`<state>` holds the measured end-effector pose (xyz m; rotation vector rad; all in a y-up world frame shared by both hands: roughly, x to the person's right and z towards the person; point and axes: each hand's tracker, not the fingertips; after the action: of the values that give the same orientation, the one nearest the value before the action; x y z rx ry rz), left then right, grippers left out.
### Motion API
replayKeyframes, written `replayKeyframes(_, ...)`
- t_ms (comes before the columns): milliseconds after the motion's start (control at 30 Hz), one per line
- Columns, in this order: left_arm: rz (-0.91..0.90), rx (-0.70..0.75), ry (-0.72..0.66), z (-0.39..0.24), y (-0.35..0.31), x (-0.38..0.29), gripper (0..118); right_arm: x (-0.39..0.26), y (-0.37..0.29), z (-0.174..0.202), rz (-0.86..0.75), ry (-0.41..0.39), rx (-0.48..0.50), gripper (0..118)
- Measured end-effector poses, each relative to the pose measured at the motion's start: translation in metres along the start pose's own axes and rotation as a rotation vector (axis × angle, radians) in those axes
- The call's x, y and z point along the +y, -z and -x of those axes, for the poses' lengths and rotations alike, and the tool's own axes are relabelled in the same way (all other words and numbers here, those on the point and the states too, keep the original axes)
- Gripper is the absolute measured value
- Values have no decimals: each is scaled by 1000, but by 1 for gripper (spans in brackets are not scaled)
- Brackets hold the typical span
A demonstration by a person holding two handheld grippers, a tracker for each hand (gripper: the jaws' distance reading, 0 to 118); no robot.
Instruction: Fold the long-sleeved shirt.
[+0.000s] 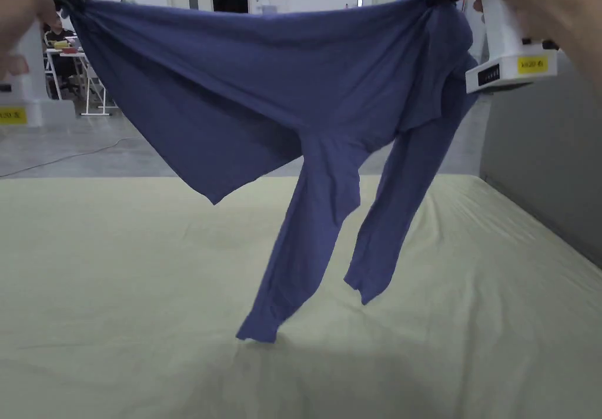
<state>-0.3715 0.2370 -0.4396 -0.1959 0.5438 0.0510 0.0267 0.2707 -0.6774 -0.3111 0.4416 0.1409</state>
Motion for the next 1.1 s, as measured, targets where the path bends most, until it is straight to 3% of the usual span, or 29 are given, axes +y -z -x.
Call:
replayKeyframes(233,236,2,20,-16,65,-158,0,-177,117,6,250,69,53,5)
replayKeyframes(267,265,6,10,1,113,-170,0,-207,131,8,287,87,57,5)
replayKeyframes(367,353,-15,4,0,126,-222,0,-271,146,12,358,95,75,5)
replayKeyframes(433,366,-23,17,-8,108,-240,0,-291,147,7,401,120,117,5)
replayKeyframes(500,370,-40,27,-5,93,-247,0,-296,126,6,392,82,99,5)
replayKeyframes(633,335,-115,-14,10,21,-259,0,-305,56,-6,365,-10,174,5)
replayKeyframes(700,402,-149,4,18,-16,-276,0,-321,18,-10,394,-42,172,5)
replayKeyframes(867,495,-162,72,29,-123,-358,0,-404,-68,-11,506,-110,211,5)
replayKeyframes(1033,721,-191,-101,49,-200,-453,0,-505,-115,-2,660,-106,237,5)
replayKeyframes(1100,773,-182,-71,53,-219,-478,0,-530,-126,3,713,-112,253,5)
